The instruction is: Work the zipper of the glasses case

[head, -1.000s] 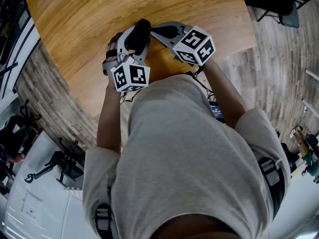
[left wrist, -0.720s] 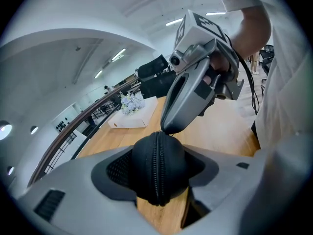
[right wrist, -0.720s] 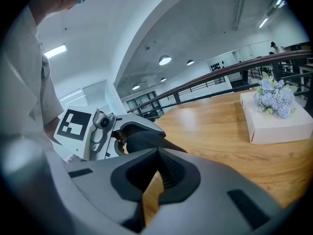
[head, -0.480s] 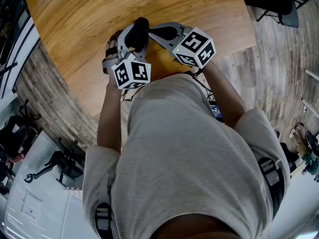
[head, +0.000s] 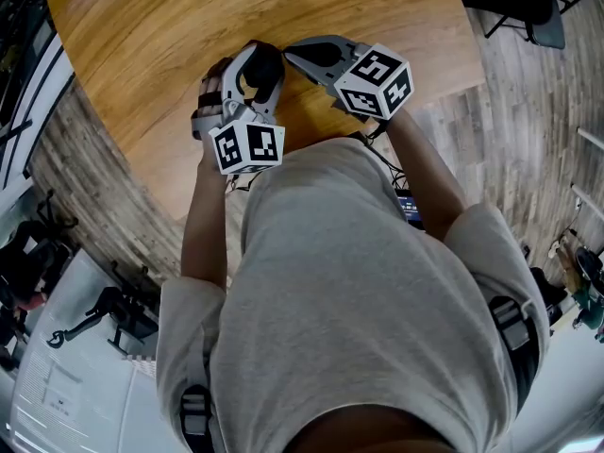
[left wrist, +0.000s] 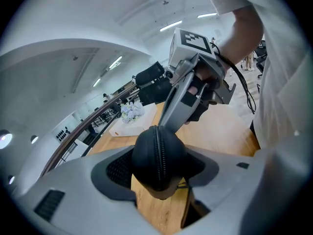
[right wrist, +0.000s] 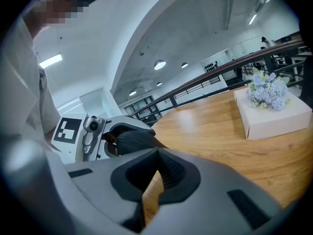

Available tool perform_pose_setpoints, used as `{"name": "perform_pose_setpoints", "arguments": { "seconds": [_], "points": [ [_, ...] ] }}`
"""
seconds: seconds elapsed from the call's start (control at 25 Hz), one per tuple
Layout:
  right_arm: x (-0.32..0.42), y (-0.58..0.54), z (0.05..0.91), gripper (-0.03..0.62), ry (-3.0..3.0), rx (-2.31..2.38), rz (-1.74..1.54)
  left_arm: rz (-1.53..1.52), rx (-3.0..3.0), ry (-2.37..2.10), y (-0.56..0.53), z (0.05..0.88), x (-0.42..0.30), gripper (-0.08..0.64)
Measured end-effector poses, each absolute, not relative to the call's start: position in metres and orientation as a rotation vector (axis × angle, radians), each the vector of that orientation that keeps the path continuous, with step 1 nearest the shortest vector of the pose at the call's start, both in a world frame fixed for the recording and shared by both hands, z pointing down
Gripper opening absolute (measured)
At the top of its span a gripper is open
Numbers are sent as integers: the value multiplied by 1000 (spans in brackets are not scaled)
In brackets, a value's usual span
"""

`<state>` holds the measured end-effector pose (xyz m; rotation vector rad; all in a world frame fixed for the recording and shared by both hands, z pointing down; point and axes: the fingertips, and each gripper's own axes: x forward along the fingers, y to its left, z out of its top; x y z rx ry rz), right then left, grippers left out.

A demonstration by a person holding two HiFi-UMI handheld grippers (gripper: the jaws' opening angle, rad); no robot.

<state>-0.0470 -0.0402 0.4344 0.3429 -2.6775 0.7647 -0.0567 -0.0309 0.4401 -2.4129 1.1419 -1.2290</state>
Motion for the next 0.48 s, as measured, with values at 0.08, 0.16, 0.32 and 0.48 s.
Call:
{"name": "perform_pose_setpoints", "arguments": {
  "seconds": [0.08,0.16,0.32,0.48],
  "points": [
    [-49,-38,434,26,-2683,328,763,-1263,-2412,1157,-32,445,-59,272],
    [-51,-33,426,25,-2713,297,769,-1316,-2401,1174,-33,452,-65,272],
    [-56,-25,412,25,-2743,276,738,-1337,-2393,1207,-34,455,-76,272],
    [-44,-41,418,25,-2746,364,733,-1202,-2401,1140,-33,435,-68,272]
  ]
}}
